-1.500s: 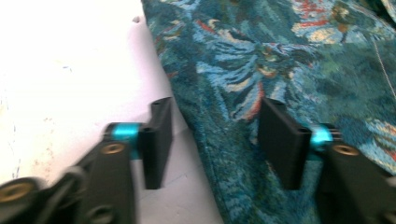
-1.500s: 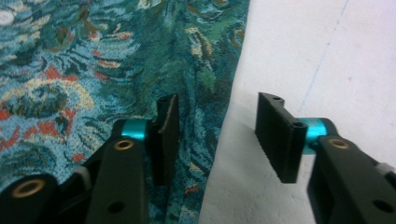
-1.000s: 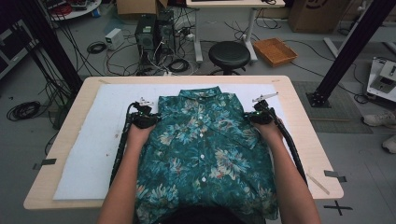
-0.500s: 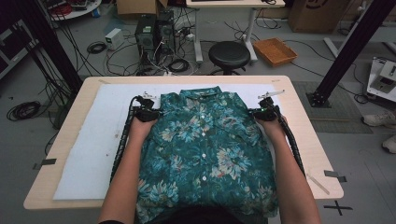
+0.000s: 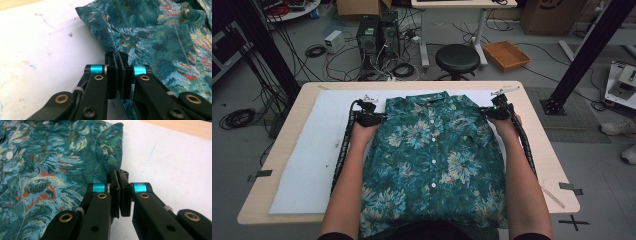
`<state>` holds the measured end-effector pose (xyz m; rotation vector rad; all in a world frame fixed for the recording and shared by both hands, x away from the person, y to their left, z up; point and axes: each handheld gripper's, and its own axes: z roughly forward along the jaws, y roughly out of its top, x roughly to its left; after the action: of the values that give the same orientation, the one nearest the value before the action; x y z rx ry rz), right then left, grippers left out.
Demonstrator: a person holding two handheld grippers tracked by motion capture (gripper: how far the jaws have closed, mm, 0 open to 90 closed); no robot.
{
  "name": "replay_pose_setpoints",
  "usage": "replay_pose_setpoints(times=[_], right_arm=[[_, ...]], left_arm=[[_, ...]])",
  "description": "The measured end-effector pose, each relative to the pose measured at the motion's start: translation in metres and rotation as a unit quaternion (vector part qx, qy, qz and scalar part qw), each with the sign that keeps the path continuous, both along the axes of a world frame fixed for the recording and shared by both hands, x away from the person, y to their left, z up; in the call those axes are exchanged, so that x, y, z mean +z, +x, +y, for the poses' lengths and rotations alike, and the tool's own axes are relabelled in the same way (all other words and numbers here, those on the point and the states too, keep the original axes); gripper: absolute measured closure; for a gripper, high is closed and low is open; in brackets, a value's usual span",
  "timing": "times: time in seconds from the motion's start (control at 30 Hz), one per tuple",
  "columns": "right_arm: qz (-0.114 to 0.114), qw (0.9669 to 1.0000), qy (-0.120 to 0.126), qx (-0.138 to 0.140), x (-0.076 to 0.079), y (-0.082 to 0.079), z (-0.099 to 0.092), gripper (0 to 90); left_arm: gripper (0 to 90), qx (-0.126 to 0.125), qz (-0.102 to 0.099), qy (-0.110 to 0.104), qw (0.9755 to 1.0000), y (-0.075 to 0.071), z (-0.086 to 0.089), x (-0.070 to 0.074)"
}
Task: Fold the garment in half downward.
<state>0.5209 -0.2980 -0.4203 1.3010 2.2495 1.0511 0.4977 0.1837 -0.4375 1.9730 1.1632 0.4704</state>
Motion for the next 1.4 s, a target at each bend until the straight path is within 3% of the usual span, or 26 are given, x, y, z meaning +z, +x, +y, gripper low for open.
replay_pose_setpoints(times=[0.1,0.3,0.53,0.73,1.0,1.17,1.27,1.4], right_arm=[[-0.001,1.0000,0.006,-0.003,0.003,0.001,-0.002,89.7],[0.004,0.9997,0.005,0.023,0.007,-0.006,-0.003,89.7],[-0.005,0.9980,0.043,0.045,0.016,-0.021,-0.009,89.6],[-0.006,0.9968,0.056,0.057,0.018,-0.029,-0.013,89.6],[-0.026,0.9939,0.076,0.075,0.028,-0.041,-0.018,89.6],[-0.032,0.9922,0.083,0.088,0.031,-0.052,-0.020,89.6],[-0.035,0.9911,0.088,0.094,0.033,-0.060,-0.023,89.6],[-0.042,0.9894,0.095,0.102,0.037,-0.070,-0.028,89.6]], left_arm=[[86.8,-0.003,-0.004,-0.004,1.0000,0.001,-0.001,0.005],[86.7,-0.023,-0.006,-0.030,0.9993,-0.009,0.003,0.010],[86.7,-0.045,0.001,-0.057,0.9974,-0.023,0.014,0.021],[86.7,-0.063,-0.005,-0.065,0.9959,-0.031,0.010,0.030],[86.7,-0.087,-0.022,-0.080,0.9928,-0.042,0.007,0.040],[86.8,-0.091,-0.033,-0.096,0.9906,-0.053,0.014,0.039],[86.7,-0.096,-0.023,-0.098,0.9903,-0.058,0.020,0.040],[86.8,-0.103,-0.036,-0.101,0.9888,-0.069,0.025,0.043]])
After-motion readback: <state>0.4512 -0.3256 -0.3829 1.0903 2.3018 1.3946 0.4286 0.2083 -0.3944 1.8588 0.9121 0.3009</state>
